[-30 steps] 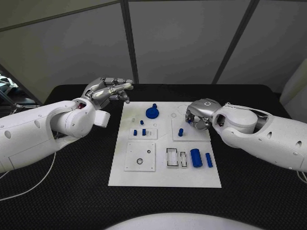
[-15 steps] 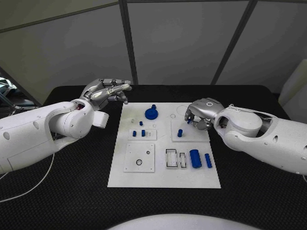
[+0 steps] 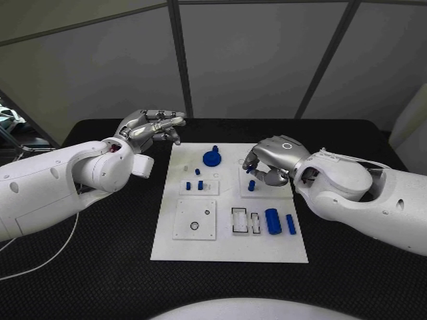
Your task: Assemble the parts on the task board
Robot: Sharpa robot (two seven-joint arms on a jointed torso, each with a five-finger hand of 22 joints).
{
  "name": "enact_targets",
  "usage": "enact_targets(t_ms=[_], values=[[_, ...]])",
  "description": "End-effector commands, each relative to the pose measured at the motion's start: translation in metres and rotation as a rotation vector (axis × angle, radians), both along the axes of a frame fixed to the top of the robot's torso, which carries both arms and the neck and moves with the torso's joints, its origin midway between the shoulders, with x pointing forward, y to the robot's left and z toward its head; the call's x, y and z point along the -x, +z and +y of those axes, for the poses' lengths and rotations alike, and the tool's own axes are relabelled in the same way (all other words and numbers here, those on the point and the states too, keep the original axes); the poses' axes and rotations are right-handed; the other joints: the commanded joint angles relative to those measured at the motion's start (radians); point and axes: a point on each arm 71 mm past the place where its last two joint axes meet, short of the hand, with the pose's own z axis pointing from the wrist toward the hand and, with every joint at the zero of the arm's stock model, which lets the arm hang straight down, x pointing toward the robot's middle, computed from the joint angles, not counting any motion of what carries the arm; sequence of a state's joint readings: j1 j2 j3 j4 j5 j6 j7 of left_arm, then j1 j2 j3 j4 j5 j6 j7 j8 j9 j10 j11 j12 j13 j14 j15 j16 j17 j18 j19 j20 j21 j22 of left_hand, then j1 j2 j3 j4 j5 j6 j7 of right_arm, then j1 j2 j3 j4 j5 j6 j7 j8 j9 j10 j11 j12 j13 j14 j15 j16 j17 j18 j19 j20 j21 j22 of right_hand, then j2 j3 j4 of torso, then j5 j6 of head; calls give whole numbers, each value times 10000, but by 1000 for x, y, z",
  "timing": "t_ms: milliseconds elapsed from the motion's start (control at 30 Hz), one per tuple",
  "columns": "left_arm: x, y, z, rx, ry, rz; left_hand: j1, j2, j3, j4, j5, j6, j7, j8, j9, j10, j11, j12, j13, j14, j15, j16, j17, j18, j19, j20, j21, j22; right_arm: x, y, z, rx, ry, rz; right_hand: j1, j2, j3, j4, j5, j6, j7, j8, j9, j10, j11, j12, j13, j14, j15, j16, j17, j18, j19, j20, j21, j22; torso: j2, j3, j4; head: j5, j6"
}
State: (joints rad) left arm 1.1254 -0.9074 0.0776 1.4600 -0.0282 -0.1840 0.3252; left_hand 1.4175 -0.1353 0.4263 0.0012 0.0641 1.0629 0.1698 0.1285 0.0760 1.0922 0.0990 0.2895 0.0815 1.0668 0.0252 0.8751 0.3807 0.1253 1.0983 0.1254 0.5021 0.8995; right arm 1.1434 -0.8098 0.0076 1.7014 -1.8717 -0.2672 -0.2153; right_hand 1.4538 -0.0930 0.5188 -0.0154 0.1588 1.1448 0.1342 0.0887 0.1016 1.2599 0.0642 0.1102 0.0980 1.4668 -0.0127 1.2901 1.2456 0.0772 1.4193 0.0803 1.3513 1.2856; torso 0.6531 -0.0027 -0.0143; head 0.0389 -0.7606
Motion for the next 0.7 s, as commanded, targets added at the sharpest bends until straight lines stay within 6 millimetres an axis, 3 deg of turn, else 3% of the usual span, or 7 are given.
enact_targets(t_ms=[33,333,533,700], values=[[-1,1,-2,84,-77,-2,12,89,-16,-47,14,8,42,9,-15,-36,63,29,-9,-30,38,-31,-9,563,-58,-17,-42,-12,7,8,13,-667,309,-61,-84,11,-5,-44,10,-22,73,-18,7,49,11,-35,15,562,-60,57,9,-120,62,30,34,8,3,-16,8,75,11],[-2,1,-7,116,-188,31,13,90,-17,-52,14,-1,46,4,-18,-46,69,26,-14,-28,44,-37,-19,563,-60,-14,-41,-12,16,8,46,-919,1071,324,-131,11,18,-58,-25,-27,79,-34,7,44,17,-61,24,559,-54,65,-5,-119,51,37,41,15,12,-10,-8,401,-85],[-3,1,-13,152,-277,37,12,89,-18,-53,14,-2,47,3,-18,-48,70,26,-16,-28,46,-39,-21,562,-61,-13,-41,-11,22,-11,63,-854,1430,860,-136,13,25,-64,-26,-31,80,-39,7,40,18,-68,26,559,-53,69,-6,-118,50,38,44,18,13,-17,2,515,-143],[-3,1,-17,187,-368,48,5,83,-25,-56,13,-16,58,-4,-22,-61,79,22,-22,-26,52,-45,-32,562,-64,-10,-39,-11,29,-30,75,-728,1705,1332,-148,14,43,-87,-25,-49,87,-57,4,28,24,-89,30,558,-50,84,-3,-118,44,42,51,25,20,4,3,647,-203]])
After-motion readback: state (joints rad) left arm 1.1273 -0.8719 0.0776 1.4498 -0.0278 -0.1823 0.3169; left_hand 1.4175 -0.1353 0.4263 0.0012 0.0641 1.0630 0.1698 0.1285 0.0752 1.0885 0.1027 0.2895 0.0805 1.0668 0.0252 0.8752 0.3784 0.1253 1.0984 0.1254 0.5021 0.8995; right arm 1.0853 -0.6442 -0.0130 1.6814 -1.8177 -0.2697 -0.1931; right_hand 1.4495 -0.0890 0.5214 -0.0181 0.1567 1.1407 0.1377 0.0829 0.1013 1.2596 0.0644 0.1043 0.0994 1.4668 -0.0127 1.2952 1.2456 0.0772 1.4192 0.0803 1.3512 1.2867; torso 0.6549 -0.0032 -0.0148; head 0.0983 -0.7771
